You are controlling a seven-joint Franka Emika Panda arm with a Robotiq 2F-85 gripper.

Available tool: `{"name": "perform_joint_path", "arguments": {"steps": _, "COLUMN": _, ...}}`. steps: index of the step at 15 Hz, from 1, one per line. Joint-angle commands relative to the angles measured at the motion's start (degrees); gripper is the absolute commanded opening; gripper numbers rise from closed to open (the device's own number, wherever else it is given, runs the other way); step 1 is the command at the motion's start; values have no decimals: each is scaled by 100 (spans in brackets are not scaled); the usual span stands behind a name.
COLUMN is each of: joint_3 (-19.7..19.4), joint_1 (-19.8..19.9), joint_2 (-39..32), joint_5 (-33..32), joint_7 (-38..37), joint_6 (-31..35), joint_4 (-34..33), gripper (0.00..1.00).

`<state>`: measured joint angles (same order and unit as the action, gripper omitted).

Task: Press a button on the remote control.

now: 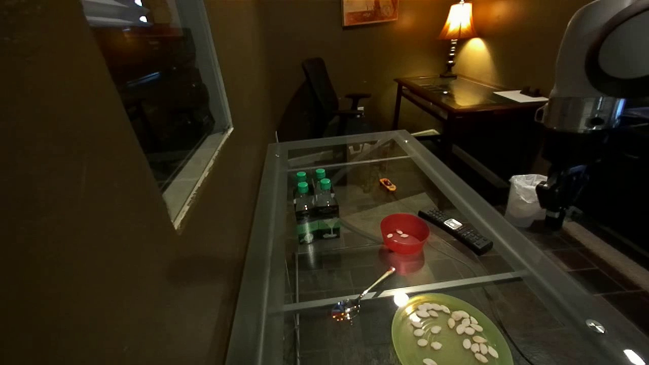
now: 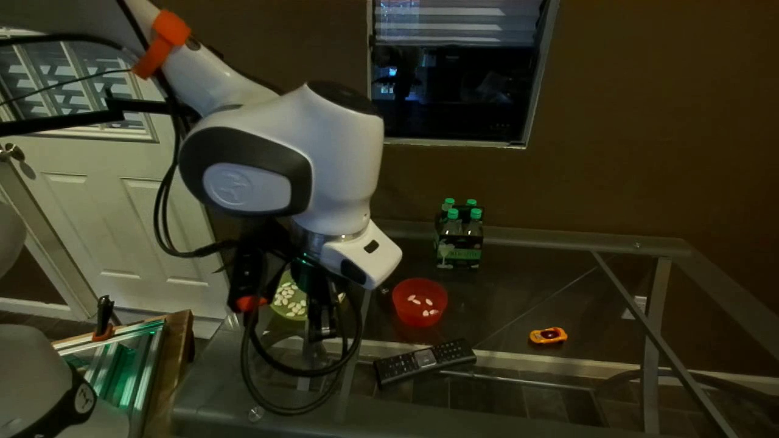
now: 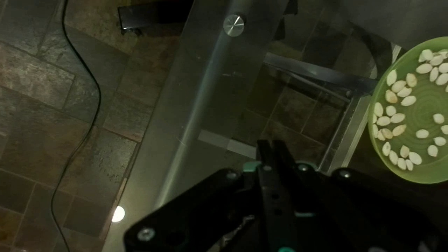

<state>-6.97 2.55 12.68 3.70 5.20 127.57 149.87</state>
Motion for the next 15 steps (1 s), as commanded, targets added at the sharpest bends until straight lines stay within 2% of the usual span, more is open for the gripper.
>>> {"name": "perform_joint_path", "arguments": {"steps": 1, "joint_3": 65, "joint_1": -104, "joint_2": -778, "joint_5": 558, "joint_7": 183, "joint_6": 143, "joint_4": -471, "gripper": 0}}
{"name": "perform_joint_path", "arguments": {"steps": 3, "joint_3": 102, "joint_1": -66, "joint_2": -1113, "joint_5": 584, "joint_7": 191, "joint_6": 390, "joint_4": -651, "gripper": 0}}
{"name": "perform_joint_path", "arguments": {"steps": 5, "joint_3": 101, "joint_1": -28, "joint_2": -1394, "joint_5": 811, "joint_7": 311, "joint_6": 287, "joint_4": -914, "gripper": 0}}
{"name": "perform_joint_path", "arguments": {"steps": 6, "joint_3": 155, "joint_1": -5, "joint_2": -1004, "joint_5": 508, "joint_7": 57, "joint_6": 295, "joint_4": -577, "gripper": 1}}
{"name": "perform_joint_path", "arguments": {"steps": 9, "joint_3": 165, "joint_1": 16, "joint_2": -1322, "joint_5": 609, "joint_7": 131, "joint_6": 294, "joint_4": -824, "gripper": 1}}
{"name": "perform_joint_path", "arguments": {"steps": 13, "joint_3": 167, "joint_1": 18, "joint_2": -1365, "joint_5": 620, "joint_7": 135, "joint_6": 294, "joint_4": -864, "gripper": 0}}
{"name": "perform_joint_path", "arguments": {"steps": 15, "joint_3": 143, "joint_1": 57, "joint_2": -1430, "joint_5": 845, "joint_7": 304, "joint_6": 152, "joint_4": -975, "gripper": 0}}
